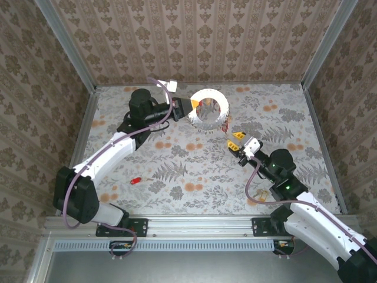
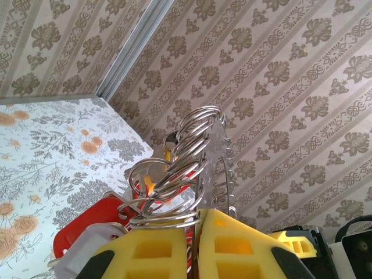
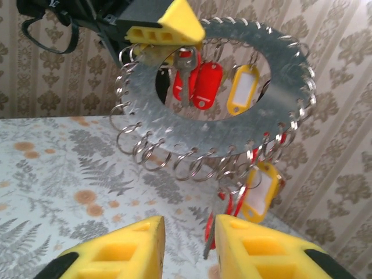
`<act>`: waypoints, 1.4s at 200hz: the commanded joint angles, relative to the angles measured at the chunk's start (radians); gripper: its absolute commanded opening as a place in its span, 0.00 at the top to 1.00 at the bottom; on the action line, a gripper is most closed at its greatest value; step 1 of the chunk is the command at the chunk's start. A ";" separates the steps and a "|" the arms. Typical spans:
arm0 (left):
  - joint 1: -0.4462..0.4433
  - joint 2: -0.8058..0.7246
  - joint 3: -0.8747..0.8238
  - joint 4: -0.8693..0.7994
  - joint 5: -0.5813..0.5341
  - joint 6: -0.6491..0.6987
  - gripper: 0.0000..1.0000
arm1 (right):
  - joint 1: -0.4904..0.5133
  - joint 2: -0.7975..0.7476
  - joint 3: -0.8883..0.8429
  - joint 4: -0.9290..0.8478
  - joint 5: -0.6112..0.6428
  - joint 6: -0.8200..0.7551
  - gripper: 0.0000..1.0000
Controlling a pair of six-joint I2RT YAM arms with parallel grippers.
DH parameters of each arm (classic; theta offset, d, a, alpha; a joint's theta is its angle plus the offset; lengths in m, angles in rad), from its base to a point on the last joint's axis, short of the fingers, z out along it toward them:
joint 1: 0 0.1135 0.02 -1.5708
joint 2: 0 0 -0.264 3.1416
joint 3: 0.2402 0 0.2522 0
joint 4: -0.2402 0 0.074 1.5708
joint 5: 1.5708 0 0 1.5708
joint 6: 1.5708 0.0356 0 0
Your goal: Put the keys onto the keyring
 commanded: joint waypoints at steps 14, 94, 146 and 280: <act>-0.009 -0.057 0.010 0.068 0.003 0.032 1.00 | 0.009 0.036 -0.004 0.144 0.038 -0.006 0.78; -0.021 -0.067 0.018 0.047 0.000 0.040 1.00 | 0.034 0.144 0.019 0.233 0.031 -0.005 0.82; -0.027 -0.065 0.021 0.037 -0.005 0.046 1.00 | 0.037 0.197 0.036 0.279 0.029 -0.025 0.81; -0.029 -0.067 0.020 0.025 -0.003 0.049 1.00 | 0.037 0.224 0.042 0.302 0.052 -0.025 0.79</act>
